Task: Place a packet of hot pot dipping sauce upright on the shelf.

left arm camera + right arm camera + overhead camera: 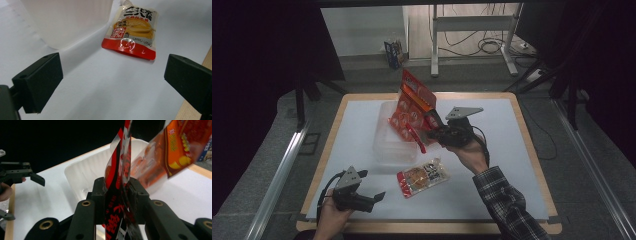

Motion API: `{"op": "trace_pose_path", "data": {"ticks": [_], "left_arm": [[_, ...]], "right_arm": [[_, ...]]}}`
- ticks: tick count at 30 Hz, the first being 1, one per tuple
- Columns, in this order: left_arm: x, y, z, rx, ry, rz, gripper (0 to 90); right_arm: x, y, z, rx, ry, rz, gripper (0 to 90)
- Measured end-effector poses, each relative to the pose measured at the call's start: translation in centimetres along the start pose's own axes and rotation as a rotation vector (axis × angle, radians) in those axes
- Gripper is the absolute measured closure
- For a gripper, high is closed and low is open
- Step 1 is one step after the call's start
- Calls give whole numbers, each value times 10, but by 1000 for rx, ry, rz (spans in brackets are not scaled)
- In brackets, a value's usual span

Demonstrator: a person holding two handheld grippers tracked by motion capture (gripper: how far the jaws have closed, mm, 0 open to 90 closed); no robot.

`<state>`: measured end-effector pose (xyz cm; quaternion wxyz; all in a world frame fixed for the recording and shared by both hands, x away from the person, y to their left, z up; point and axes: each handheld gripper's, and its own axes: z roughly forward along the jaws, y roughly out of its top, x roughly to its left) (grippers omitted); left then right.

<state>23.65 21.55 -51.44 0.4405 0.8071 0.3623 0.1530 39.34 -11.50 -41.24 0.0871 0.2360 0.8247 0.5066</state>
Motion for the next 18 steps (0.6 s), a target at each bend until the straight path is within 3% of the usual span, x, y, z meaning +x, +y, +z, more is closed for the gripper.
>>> {"op": "trace_pose_path", "data": {"ticks": [9,18], "left_arm": [[2,0,-1,-2,-9,-13,20],[1,-1,0,4,-10,-9,20]], "right_arm": [[-3,13,31,-10,9,-45,695],[-5,11,51,-7,28,-77,696]]}}
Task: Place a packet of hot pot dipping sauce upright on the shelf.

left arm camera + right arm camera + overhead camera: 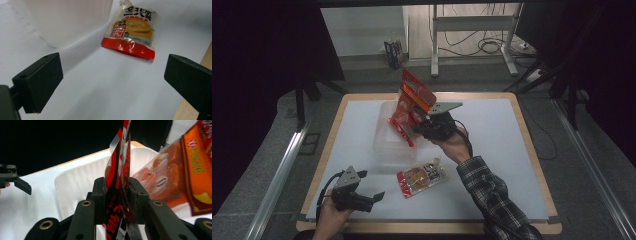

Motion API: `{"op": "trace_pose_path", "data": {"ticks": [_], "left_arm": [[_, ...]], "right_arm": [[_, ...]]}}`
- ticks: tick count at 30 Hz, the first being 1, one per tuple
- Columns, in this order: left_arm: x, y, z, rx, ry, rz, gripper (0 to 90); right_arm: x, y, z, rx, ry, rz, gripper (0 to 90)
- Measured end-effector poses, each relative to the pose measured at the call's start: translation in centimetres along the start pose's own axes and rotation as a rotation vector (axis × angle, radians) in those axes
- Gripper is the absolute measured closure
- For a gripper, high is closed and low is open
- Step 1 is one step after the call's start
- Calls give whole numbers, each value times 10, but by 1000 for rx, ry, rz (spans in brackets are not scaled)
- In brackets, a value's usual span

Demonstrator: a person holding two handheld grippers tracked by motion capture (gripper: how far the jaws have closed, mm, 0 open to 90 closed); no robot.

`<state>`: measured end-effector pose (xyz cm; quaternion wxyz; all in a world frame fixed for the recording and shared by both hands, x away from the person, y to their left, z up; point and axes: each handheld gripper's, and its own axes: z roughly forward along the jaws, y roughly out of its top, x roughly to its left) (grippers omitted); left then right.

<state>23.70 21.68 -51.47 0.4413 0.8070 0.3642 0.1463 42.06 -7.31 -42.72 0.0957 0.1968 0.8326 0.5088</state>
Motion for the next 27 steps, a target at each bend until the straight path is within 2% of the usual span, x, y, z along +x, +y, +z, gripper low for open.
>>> {"op": "trace_pose_path", "data": {"ticks": [9,13,19,21,27], "left_arm": [[0,0,1,8,-2,5,20],[0,0,1,8,-2,5,20],[0,0,1,12,-2,6,20],[-1,0,2,14,-3,6,20],[-1,0,2,17,-2,7,20]], "right_arm": [[3,-6,15,31,21,-20,694],[4,-10,21,52,37,-13,689],[4,-9,22,59,51,12,666],[3,-10,23,65,60,15,625],[5,-12,25,74,77,10,619]]}}
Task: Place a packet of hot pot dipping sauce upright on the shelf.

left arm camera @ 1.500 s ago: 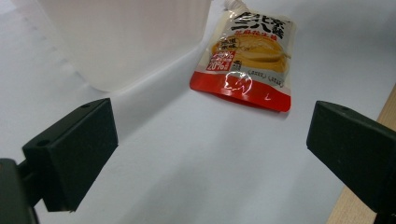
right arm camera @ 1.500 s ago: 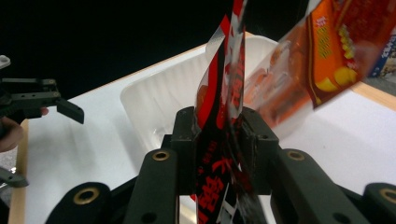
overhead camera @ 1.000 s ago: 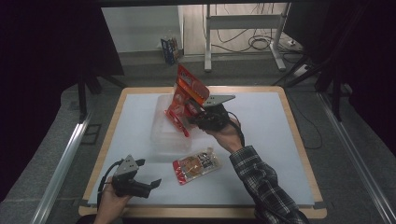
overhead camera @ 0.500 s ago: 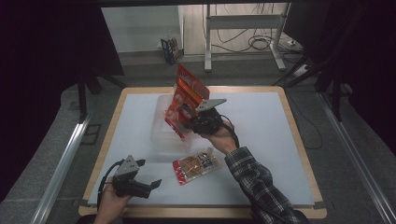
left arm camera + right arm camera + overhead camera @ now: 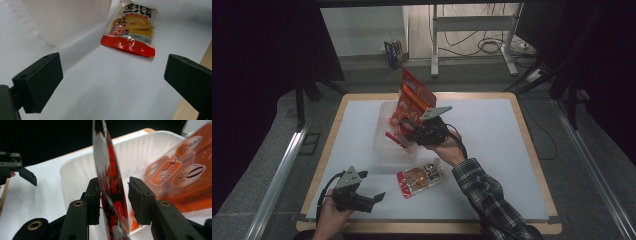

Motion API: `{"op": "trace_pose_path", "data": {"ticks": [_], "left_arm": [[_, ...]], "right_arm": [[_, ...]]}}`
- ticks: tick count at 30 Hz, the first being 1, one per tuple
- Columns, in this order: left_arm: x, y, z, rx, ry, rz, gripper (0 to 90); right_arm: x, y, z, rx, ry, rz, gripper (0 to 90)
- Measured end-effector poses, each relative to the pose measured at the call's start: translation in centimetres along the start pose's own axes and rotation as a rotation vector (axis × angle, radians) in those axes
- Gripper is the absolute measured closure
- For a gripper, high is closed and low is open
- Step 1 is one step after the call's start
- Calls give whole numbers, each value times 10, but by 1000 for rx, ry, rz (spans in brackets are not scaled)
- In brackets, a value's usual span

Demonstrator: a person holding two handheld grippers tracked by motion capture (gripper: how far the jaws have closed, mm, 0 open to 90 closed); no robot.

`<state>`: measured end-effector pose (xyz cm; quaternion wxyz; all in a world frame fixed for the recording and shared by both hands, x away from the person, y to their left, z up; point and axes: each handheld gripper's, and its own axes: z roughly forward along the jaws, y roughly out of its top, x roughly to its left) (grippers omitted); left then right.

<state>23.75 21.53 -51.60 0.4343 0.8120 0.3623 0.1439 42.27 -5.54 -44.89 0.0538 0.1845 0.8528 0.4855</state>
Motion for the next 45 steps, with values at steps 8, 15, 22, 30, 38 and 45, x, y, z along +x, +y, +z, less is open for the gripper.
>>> {"op": "trace_pose_path", "data": {"ticks": [8,15,22,30,38,45], "left_arm": [[0,0,0,6,3,1,20],[1,0,1,11,7,-1,20],[1,0,1,12,7,-3,20],[0,0,2,25,6,-2,25],[-3,0,4,48,-4,25,34],[-4,0,5,50,-11,25,34]], "right_arm": [[0,-1,3,13,-4,4,600],[-1,-3,4,25,-15,4,551],[-1,-4,3,42,-37,-7,436],[4,-4,-3,57,-50,-2,299],[10,-10,-11,69,-42,5,199],[11,-18,-17,65,-38,16,152]]}}
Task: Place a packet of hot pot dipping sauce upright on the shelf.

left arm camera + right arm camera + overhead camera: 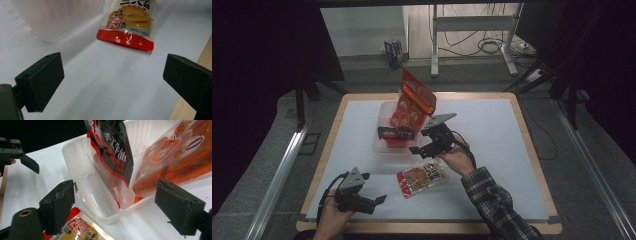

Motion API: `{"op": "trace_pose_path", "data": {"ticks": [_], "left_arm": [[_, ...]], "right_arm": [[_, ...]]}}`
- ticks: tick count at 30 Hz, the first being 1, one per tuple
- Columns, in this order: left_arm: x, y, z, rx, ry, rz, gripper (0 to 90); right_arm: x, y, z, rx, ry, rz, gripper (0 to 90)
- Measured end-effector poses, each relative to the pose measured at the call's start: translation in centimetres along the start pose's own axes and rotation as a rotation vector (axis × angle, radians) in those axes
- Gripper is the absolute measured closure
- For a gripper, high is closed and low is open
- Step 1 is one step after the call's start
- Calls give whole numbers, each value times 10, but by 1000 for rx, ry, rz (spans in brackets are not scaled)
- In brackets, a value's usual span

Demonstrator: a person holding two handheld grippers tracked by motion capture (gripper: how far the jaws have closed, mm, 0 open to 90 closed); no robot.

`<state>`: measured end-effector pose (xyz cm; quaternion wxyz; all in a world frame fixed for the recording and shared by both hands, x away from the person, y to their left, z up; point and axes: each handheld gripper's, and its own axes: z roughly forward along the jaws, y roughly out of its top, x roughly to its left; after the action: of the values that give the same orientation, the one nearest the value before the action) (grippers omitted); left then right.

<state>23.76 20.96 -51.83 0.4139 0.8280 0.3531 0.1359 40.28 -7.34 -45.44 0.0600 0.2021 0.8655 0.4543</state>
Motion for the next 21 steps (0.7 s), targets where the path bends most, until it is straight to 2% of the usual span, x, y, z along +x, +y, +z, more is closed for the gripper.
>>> {"op": "trace_pose_path", "data": {"ticks": [5,7,12,18,21], "left_arm": [[-1,0,0,8,9,4,24],[-1,0,0,10,16,8,17],[-3,0,0,13,15,12,8],[-3,0,0,18,9,15,8],[-4,0,0,2,-5,14,16]], "right_arm": [[1,-5,-3,4,-17,-1,110],[1,-6,-6,-12,-27,5,93],[2,-10,-11,-14,-15,33,76],[5,-12,-16,-12,-12,29,46],[6,-14,-19,-5,-15,26,30]]}}
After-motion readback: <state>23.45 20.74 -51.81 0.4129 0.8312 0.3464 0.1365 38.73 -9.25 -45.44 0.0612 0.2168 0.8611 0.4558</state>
